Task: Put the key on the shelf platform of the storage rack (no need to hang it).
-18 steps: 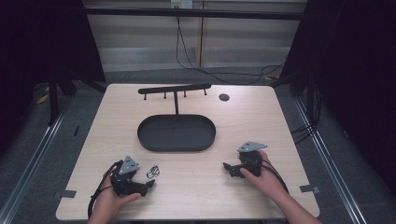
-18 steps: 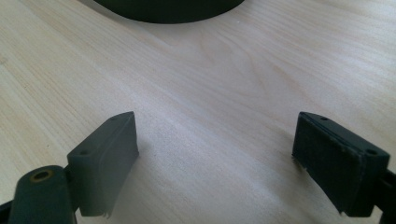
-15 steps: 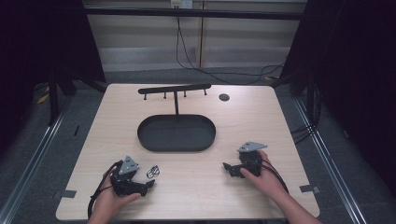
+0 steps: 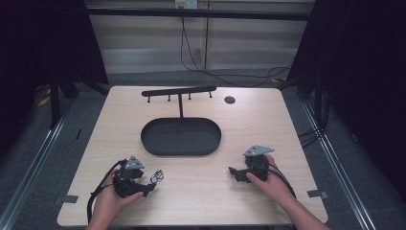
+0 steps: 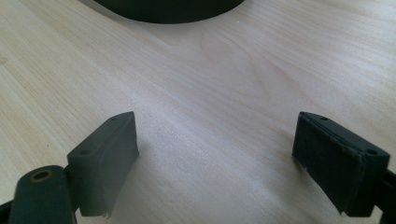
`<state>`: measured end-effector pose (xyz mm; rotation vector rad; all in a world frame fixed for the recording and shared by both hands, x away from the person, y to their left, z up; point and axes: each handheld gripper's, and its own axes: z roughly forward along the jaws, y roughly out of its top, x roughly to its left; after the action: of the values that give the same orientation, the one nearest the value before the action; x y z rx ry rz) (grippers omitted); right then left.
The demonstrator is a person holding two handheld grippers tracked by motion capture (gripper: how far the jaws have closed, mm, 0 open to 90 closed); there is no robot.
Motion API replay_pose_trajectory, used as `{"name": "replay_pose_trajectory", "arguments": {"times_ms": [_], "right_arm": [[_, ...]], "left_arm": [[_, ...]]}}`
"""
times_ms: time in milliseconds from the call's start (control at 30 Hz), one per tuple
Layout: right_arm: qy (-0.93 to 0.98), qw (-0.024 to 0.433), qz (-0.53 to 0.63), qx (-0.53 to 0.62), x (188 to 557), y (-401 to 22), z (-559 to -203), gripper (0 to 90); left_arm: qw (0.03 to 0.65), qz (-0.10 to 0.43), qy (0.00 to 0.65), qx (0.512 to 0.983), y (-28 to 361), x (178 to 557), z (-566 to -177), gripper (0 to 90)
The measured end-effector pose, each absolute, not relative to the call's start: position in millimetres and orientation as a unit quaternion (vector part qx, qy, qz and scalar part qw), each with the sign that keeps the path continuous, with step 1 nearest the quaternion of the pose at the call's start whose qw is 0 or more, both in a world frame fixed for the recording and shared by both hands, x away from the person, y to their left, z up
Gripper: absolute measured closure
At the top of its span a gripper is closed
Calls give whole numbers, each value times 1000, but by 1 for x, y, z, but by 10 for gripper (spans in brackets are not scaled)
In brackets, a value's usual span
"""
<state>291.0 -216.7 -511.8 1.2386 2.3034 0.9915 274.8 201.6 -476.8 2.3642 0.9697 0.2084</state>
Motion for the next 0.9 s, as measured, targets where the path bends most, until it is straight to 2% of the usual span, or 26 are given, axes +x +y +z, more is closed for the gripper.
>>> {"name": "replay_pose_trajectory", "arguments": {"times_ms": [567, 900], "right_arm": [[811, 172, 349, 436, 291, -217, -512, 137], [811, 172, 349, 436, 291, -217, -512, 137]], "left_arm": [[222, 33, 357, 907, 182, 296, -461, 374], [196, 29, 351, 915, 176, 304, -459, 384]]}}
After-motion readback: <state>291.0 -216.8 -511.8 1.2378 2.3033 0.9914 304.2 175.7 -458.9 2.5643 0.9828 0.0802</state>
